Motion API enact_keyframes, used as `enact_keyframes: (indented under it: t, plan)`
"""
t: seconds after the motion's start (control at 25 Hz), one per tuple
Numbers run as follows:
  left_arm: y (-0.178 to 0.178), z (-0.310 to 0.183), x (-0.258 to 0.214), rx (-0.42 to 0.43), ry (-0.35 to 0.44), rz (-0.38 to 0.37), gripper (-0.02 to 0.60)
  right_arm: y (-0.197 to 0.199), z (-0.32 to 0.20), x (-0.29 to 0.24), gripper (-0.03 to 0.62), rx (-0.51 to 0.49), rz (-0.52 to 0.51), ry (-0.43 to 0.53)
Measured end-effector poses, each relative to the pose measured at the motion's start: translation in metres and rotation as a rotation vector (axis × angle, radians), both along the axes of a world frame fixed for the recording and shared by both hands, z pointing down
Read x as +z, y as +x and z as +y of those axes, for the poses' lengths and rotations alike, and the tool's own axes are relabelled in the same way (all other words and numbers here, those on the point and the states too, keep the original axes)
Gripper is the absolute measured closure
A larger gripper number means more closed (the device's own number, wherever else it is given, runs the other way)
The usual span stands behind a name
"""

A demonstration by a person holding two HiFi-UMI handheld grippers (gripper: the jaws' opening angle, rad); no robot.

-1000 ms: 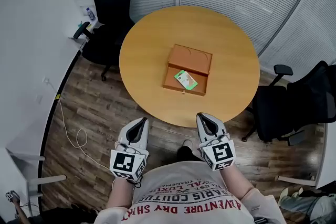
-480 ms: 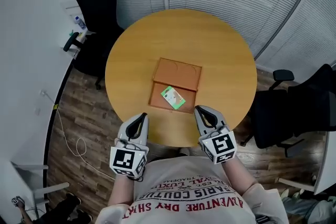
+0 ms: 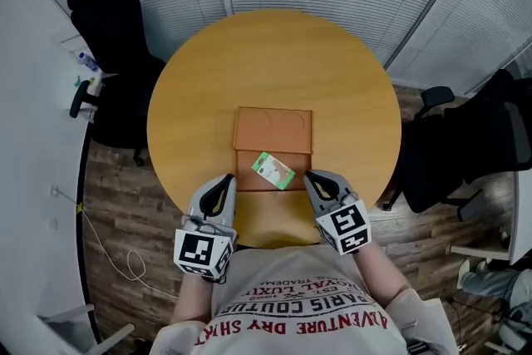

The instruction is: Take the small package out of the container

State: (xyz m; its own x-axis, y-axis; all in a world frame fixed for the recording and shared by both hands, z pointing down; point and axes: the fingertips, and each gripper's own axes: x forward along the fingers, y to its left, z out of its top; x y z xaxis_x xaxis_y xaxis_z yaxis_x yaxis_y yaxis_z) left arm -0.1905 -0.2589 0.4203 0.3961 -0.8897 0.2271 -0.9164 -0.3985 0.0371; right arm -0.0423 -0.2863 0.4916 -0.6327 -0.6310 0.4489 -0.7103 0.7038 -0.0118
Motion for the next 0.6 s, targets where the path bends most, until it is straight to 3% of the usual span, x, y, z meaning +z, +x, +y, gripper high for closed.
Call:
enact_keyframes:
  t: [0.2,0.36,0.6]
  plan:
    - [-0.019,-0.030,0.016,0.133,-0.031,0.016,0.569,-0.028,-0.005,0.043,0.586,0.041,0.096,-0.143]
    - [-0.033,-0.041,0.033,0.203,-0.053,0.026,0.569,-0.048,-0.004,0.082,0.579,0.015,0.176,-0.235]
    - [-0.059,-0.060,0.065,0.221,-0.109,0.054,0.569,-0.062,-0.023,0.132,0.381,0.001,0.351,-0.263]
